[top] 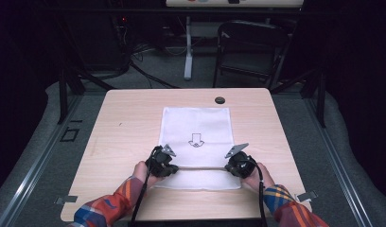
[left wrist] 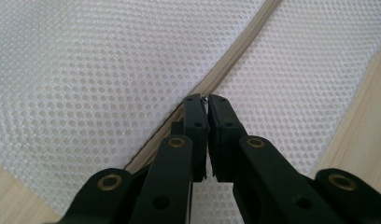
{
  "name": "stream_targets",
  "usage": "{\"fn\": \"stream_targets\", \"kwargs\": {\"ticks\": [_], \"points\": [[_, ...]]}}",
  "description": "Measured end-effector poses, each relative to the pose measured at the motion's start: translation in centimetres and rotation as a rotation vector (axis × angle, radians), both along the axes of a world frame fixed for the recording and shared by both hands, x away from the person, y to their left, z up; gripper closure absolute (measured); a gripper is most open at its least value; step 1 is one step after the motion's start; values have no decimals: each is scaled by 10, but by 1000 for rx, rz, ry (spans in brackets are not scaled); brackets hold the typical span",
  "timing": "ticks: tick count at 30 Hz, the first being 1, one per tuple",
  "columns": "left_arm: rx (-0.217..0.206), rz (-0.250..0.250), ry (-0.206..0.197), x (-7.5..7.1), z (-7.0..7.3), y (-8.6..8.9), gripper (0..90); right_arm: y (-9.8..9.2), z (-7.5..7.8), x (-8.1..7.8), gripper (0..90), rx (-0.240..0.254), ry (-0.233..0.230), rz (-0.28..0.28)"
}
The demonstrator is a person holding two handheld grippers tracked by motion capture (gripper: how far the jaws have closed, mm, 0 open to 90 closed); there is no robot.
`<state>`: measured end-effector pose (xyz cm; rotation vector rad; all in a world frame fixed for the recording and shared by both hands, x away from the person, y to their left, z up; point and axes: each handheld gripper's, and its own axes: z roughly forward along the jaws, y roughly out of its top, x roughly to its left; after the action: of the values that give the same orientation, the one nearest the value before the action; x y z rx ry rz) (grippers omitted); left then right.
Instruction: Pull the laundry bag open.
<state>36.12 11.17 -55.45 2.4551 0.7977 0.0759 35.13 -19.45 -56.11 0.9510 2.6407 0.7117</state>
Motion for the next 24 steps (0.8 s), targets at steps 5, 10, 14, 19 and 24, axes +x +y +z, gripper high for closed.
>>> {"fn": "stream_targets", "kwargs": {"ticks": [5, 10, 14, 19, 24], "points": [[12, 16, -2, -1, 2, 9, 869, 0, 0, 0, 900, -5, -2, 0], [7, 47, -2, -3, 4, 19, 868, 0, 0, 0, 900, -7, -6, -4], [11, 68, -5, -4, 6, 29, 869, 0, 0, 0, 900, -7, -4, -4], [16, 96, -4, -6, 8, 40, 869, 0, 0, 0, 900, -8, -4, -6], [23, 117, 3, -7, 9, 51, 869, 0, 0, 0, 900, -5, -3, -4]]}}
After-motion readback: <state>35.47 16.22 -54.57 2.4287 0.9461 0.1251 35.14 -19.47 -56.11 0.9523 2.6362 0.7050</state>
